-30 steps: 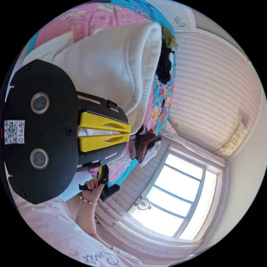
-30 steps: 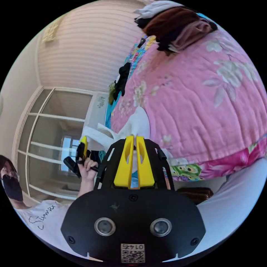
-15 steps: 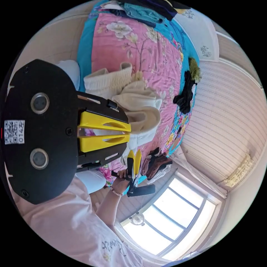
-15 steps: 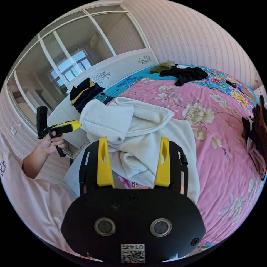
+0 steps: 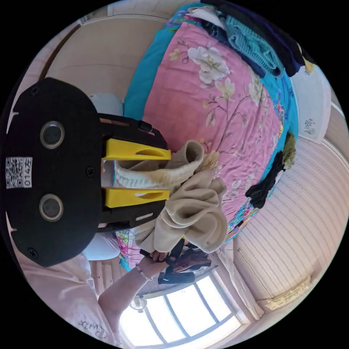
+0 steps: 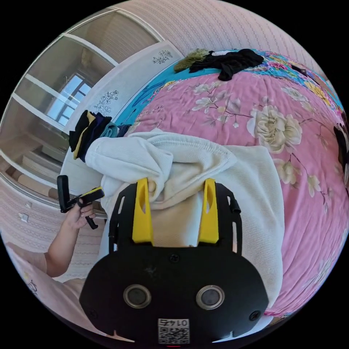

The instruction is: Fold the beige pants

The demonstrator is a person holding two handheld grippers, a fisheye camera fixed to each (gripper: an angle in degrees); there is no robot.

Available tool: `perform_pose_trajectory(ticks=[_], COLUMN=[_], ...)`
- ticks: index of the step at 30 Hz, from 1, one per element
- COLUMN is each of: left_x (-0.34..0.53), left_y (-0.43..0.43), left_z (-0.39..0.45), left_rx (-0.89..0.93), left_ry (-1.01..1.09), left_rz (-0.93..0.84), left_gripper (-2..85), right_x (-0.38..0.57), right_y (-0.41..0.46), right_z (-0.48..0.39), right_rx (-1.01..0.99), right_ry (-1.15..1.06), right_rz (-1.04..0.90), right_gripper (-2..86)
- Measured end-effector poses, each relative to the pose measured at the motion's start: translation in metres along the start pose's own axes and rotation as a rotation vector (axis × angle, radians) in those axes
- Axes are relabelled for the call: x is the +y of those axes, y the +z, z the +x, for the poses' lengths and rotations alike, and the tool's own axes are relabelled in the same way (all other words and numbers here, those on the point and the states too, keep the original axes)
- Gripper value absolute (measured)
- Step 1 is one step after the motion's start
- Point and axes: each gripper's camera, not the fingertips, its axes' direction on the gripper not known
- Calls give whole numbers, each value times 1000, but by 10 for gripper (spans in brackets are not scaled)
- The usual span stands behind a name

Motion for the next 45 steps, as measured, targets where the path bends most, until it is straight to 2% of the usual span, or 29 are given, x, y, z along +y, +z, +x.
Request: perform_pose_trajectory(ticks=[2, 4, 8, 11, 15, 19, 22, 25, 29, 31, 35, 38, 41, 45], left_x=[-4, -6, -14, -37, -82, -96, -80, -57, -32, -11, 14, 27, 45, 64], left_y=[-3, -22, -67, -113, -181, -253, -267, -251, -192, -159, -174, -201, -230, -242], left_z=[3, 11, 43, 74, 120, 131, 112, 72, 18, -8, -10, -10, -6, 18], left_rx=[51, 78, 103, 143, 74, 1, -65, 50, 44, 55, 95, 95, 99, -13], left_ry=[-3, 9, 117, 210, 366, 405, 400, 280, 40, -126, -157, -186, -195, -127], left_rz=[-32, -3, 60, 126, 261, 412, 385, 323, 126, -4, 61, 102, 167, 114], left_gripper=[57, 39, 30, 24, 18, 21, 25, 30, 41, 38, 34, 24, 13, 70], right_x=[2, 9, 20, 25, 48, 122, 195, 275, 360, 389, 416, 429, 395, 277], right_y=[-8, -22, -81, -164, -306, -426, -459, -449, -388, -339, -333, -359, -376, -325], right_z=[14, 37, 44, 64, 96, 137, 175, 233, 302, 325, 315, 295, 260, 219], right_rx=[-197, -343, -419, -409, -239, -66, 82, 93, 93, 178, 176, 277, 387, 303], right_ry=[22, 123, 43, 21, -20, 12, 120, 356, 754, 942, 943, 948, 739, 329], right_rz=[-19, 21, 132, 319, 613, 858, 884, 863, 803, 595, 636, 721, 729, 479], right_gripper=[58, 36, 21, 17, 15, 16, 18, 17, 18, 18, 13, 7, 5, 13])
